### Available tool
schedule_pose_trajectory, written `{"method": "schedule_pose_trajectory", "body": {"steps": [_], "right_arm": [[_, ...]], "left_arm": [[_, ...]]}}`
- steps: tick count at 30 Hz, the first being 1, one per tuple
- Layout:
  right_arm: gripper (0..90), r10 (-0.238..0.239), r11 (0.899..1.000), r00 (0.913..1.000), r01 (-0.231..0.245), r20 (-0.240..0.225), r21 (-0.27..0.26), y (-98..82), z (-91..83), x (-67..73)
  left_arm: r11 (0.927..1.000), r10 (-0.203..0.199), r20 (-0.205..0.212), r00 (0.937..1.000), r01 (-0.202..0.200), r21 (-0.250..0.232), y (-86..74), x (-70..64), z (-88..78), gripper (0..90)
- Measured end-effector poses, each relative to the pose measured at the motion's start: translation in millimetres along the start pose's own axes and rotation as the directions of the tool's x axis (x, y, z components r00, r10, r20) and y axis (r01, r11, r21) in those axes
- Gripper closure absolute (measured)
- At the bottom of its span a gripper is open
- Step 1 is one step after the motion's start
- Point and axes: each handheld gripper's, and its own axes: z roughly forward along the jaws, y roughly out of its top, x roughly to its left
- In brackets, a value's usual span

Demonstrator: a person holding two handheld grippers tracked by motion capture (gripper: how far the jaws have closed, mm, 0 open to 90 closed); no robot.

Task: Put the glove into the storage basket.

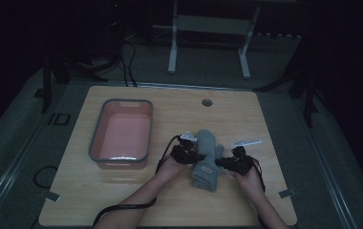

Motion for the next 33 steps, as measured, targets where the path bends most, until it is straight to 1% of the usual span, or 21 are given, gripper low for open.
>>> {"method": "schedule_pose_trajectory", "body": {"steps": [6, 7, 9, 10, 12, 13, 16, 17, 19, 20, 21, 26, 29, 31, 33], "right_arm": [[81.2, -0.013, 0.999, 0.9997, 0.012, -0.022, -0.049, 11.0, -11.3, 7.6], [81.3, -0.016, 0.998, 0.9995, 0.014, -0.026, -0.061, 13.4, -13.9, 9.1], [81.4, -0.029, 0.997, 0.9992, 0.027, -0.029, -0.078, 18.8, -19.2, 13.0], [81.4, -0.03, 0.996, 0.999, 0.027, -0.032, -0.087, 21.5, -21.9, 14.7], [81.5, -0.035, 0.994, 0.9988, 0.031, -0.033, -0.102, 26.9, -26.5, 17.7], [81.6, -0.043, 0.993, 0.9986, 0.039, -0.032, -0.109, 29.6, -28.5, 19.0], [81.6, -0.053, 0.991, 0.9978, 0.048, -0.039, -0.128, 38.6, -34.4, 23.5], [81.6, -0.054, 0.99, 0.9977, 0.049, -0.04, -0.131, 40.5, -35.3, 24.4], [81.7, -0.055, 0.99, 0.9976, 0.049, -0.042, -0.135, 43.0, -36.3, 25.7], [81.6, -0.059, 0.989, 0.9975, 0.052, -0.041, -0.14, 44.8, -37.0, 26.7], [81.7, -0.056, 0.988, 0.9975, 0.049, -0.044, -0.146, 50.6, -38.1, 29.8], [81.7, -0.063, 0.986, 0.9964, 0.054, -0.056, -0.161, 64.4, -37.2, 38.3], [81.7, -0.071, 0.985, 0.9954, 0.059, -0.065, -0.165, 75.3, -35.7, 43.7], [81.7, -0.072, 0.984, 0.995, 0.06, -0.068, -0.166, 78.7, -35.2, 45.4], [81.7, -0.077, 0.983, 0.9943, 0.064, -0.074, -0.171, 86.9, -33.7, 51.2]], "left_arm": [[0.9987, 0.007, 0.01, 0.9999, -0.006, -0.05, 10.8, -5.3, -19.9, 80.2], [0.9983, 0.016, 0.008, 0.9998, -0.015, -0.056, 13.4, -6.6, -23.6, 80.3], [0.9971, 0.015, 0.009, 0.9999, -0.014, -0.074, 18.6, -9.1, -30.4, 80.3], [0.9968, 0.022, 0.007, 0.9997, -0.022, -0.077, 21.2, -10.2, -33.8, 80.3], [0.9955, 0.023, 0.008, 0.9997, -0.022, -0.092, 26.0, -11.7, -39.6, 80.3], [0.995, 0.032, 0.004, 0.9995, -0.031, -0.095, 28.8, -12.9, -43.1, 80.3], [0.9937, 0.036, 0.001, 0.9993, -0.036, -0.106, 35.2, -13.8, -51.4, 80.4], [0.9936, 0.032, 0.001, 0.9995, -0.032, -0.109, 37.2, -13.8, -54.0, 80.4], [0.9935, 0.03, 0.001, 0.9995, -0.03, -0.11, 38.7, -13.5, -55.8, 80.4], [0.993, 0.041, -0.008, 0.9991, -0.041, -0.111, 43.0, -13.0, -61.5, 80.4], [0.993, 0.04, -0.008, 0.9991, -0.041, -0.111, 44.8, -12.1, -64.4, 80.3], [0.9921, 0.052, -0.025, 0.9984, -0.054, -0.113, 52.0, -7.5, -79.9, 80.3], [0.9909, 0.047, -0.031, 0.9984, -0.051, -0.124, 55.3, -3.1, -90.8, 80.3], [0.9907, 0.043, -0.03, 0.9986, -0.047, -0.128, 55.8, -1.8, -93.2, 80.3], [0.9897, 0.042, -0.04, 0.9983, -0.047, -0.135, 57.9, 2.4, -104.1, 80.3]]}}
